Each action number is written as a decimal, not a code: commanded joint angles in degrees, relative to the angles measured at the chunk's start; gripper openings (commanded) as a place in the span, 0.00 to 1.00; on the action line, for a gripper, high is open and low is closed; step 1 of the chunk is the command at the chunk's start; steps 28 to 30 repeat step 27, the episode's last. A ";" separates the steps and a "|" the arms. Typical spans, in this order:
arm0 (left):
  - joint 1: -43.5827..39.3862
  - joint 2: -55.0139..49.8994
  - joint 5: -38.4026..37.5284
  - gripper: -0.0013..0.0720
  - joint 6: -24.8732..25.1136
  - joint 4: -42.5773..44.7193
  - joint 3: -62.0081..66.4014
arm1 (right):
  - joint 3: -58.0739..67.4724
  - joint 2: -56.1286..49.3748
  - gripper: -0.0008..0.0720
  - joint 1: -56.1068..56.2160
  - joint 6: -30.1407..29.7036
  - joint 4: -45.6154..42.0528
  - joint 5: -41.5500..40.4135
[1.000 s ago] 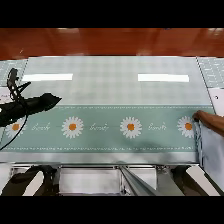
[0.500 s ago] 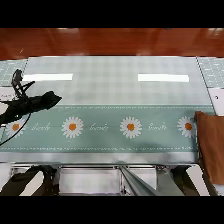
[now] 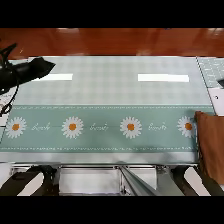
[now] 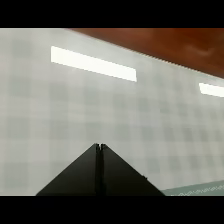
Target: Fold the shirts.
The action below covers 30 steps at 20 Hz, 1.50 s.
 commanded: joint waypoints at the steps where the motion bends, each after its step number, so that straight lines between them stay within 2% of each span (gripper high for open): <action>1: -6.99 -6.93 -4.48 0.04 -0.07 6.29 9.84 | 4.39 -7.32 0.05 26.73 -2.08 -4.17 -10.86; 2: -8.85 -10.16 -8.68 0.04 -1.73 13.25 12.50 | 6.47 -10.82 0.05 33.33 -1.01 -10.88 -10.12; 5: -9.79 -17.00 -18.91 0.04 -14.14 26.75 14.34 | 8.94 -21.00 0.05 44.02 9.70 -37.31 -4.94; 6: -9.35 -18.36 -21.09 0.04 -16.57 28.65 13.62 | 8.94 -23.71 0.05 44.11 12.72 -41.18 -1.38; 7: -8.96 -19.15 -22.40 0.04 -16.63 28.92 12.76 | 8.94 -26.21 0.05 43.60 13.20 -42.66 2.01; 15: -8.76 -20.11 -24.24 0.05 -16.61 28.65 11.98 | 8.94 -28.85 0.05 42.60 12.83 -45.72 5.86; 30: -8.81 -20.17 -24.26 0.05 -16.61 28.65 11.98 | 8.94 -28.87 0.05 42.60 12.83 -45.72 5.81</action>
